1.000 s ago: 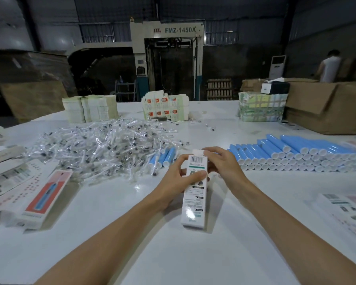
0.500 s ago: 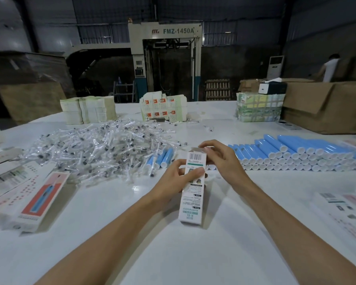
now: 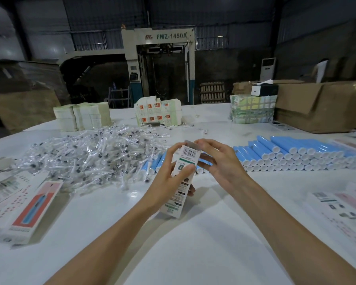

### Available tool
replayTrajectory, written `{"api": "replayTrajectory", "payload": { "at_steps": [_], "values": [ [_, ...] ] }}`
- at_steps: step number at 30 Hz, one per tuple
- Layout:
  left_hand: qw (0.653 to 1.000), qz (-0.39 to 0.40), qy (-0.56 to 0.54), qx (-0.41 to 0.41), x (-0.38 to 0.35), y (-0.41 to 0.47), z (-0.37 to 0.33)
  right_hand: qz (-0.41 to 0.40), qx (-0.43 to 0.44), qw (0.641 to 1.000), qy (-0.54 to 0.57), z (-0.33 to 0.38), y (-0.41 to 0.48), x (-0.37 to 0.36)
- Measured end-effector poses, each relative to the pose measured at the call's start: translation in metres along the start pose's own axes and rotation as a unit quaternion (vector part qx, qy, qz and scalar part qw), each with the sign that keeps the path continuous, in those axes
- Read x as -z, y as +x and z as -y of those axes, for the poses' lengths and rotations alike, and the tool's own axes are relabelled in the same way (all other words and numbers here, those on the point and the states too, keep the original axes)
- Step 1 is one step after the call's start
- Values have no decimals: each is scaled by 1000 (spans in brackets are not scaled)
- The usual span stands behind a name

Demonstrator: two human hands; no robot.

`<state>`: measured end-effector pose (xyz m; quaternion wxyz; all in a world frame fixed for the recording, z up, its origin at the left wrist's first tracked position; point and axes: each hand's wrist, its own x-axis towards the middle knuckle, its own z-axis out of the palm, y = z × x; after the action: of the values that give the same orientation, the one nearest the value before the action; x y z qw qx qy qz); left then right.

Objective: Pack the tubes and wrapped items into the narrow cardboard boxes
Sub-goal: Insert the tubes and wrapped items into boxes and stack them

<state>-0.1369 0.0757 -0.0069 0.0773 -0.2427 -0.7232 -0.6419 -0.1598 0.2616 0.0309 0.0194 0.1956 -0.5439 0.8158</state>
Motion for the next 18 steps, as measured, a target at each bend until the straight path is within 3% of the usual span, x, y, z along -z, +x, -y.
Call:
{"api": "replayTrajectory", "payload": {
  "at_steps": [7, 18],
  "values": [
    [1000, 5, 24, -16, 1, -2, -1, -27, 25, 998, -58, -3, -2, -4],
    [1000, 13, 5, 2, 3, -1, -1, 54, -1, 995, -86, 8, -2, 10]
  ]
}}
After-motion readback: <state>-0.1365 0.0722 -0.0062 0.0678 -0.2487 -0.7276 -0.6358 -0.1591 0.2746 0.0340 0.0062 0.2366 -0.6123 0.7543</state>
